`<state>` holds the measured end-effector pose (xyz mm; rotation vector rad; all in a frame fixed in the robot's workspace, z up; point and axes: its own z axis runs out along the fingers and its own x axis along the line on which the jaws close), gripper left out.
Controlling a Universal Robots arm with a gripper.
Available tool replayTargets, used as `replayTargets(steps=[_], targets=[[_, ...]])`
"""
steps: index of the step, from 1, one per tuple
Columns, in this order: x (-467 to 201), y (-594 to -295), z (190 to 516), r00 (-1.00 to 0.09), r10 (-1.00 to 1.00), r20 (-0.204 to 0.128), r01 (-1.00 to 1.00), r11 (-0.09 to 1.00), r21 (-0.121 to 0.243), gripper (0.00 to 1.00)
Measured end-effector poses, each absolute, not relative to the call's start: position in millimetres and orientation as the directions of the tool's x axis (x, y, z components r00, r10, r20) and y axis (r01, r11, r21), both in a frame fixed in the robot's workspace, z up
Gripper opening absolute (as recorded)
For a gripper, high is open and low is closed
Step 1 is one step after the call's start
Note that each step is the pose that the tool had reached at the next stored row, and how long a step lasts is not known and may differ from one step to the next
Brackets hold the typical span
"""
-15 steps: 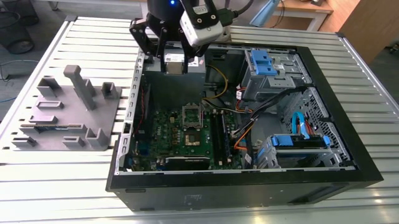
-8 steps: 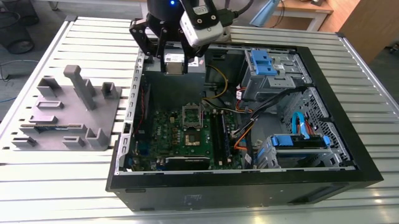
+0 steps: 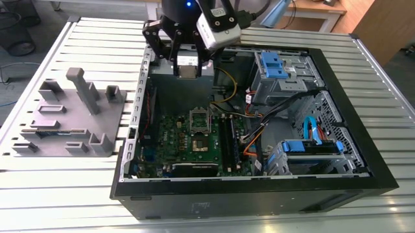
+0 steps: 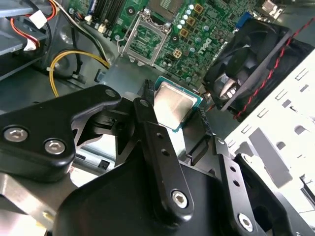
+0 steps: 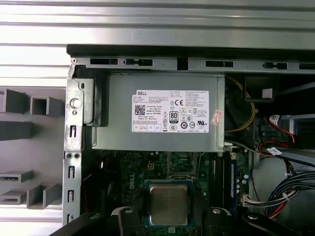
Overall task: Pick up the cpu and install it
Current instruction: 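Pick up the cpu and move it towards the insertion slot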
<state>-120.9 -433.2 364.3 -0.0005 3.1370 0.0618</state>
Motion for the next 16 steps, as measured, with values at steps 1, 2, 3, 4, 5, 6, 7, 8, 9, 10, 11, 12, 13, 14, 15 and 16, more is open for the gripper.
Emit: replayTargets(steps=[1,2,3,4,5,6,7,8,9,10,11,12,13,14,15,16], targets=[[-120.1,-433.7,364.1,-1.000,0.000,-0.004,0.000,0.999,0.039,0.47],[-119.4,-434.4,363.8,-1.000,0.000,-0.004,0.000,0.999,0.039,0.47],[-118.8,-435.3,363.3,-1.000,0.000,-0.004,0.000,0.999,0.039,0.47],[-118.3,-436.3,363.0,-1.000,0.000,-0.004,0.000,0.999,0.039,0.47],[-117.9,-437.5,362.6,-1.000,0.000,-0.004,0.000,0.999,0.039,0.47],[-117.5,-439.0,362.3,-1.000,0.000,-0.004,0.000,0.999,0.039,0.47],[-117.2,-440.4,361.9,-1.000,0.000,-0.004,0.000,0.999,0.039,0.47],[-116.9,-441.6,361.5,-1.000,0.000,-0.004,0.000,0.999,0.039,0.47],[-116.8,-442.4,361.3,-1.000,0.000,-0.004,0.000,0.999,0.039,0.47],[-116.9,-442.6,361.3,-1.000,0.000,-0.004,0.000,0.999,0.039,0.47],[-116.9,-442.6,361.3,-1.000,0.000,-0.004,0.000,0.999,0.039,0.47],[-116.9,-442.6,361.3,-1.000,0.000,-0.004,0.000,0.999,0.039,0.47],[-116.8,-442.6,361.3,-1.000,0.000,-0.004,0.000,0.999,0.039,0.47],[-116.8,-442.7,361.3,-1.000,0.000,-0.004,0.000,0.999,0.039,0.47],[-116.8,-443.1,361.0,-1.000,0.000,-0.004,0.000,0.999,0.039,0.47],[-116.8,-443.7,360.6,-1.000,0.000,-0.004,-0.001,0.999,0.039,0.47]])
